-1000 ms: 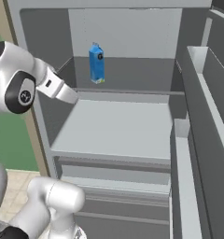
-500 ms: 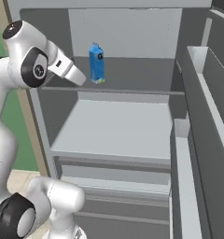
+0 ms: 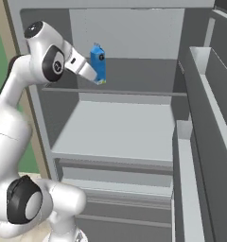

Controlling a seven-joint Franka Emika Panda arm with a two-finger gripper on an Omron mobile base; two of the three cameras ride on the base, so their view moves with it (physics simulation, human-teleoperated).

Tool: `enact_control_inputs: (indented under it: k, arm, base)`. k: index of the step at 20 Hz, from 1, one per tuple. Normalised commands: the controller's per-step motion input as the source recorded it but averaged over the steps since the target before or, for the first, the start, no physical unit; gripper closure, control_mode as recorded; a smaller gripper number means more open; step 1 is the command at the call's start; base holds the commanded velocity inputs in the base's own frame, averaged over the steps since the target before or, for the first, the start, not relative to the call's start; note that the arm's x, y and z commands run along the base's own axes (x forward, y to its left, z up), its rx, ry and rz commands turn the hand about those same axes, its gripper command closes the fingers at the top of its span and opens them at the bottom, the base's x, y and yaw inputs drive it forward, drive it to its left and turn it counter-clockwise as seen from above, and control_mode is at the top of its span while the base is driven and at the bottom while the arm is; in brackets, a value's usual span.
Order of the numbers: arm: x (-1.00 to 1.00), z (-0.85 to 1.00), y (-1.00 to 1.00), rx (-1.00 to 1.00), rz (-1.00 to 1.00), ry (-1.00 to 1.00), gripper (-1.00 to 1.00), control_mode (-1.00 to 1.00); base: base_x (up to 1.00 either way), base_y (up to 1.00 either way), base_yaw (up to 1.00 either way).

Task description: Take a sugar cube from the saucer and place it inside the coffee. Then, grab milk from the fridge and place it next to the coffee on the counter to sweeten the coffee.

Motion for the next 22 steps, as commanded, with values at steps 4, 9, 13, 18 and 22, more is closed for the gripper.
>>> enact_control_inputs:
  k: [4, 9, 13, 18, 22]
  arm:
    - [0.63, 0.0, -0.04, 0.0, 0.0, 0.0, -1.0, -1.0]
    - [0.54, -0.03, -0.08, 0.0, 0.0, -0.01, -1.0, -1.0]
    - [0.38, -0.01, -0.06, 0.0, 0.0, 0.0, -1.0, -1.0]
    - [0.2, -0.01, 0.0, 0.0, 0.0, 0.0, -1.0, -1.0]
    - [0.19, -0.05, 0.0, -0.03, 0.0, 0.0, -1.0, -1.0]
  base:
    - [0.0, 0.0, 0.0]
    - [0.0, 0.0, 0.0]
    - [0.0, 0.0, 0.0]
    - [0.0, 0.0, 0.0]
    - [0.0, 0.0, 0.0]
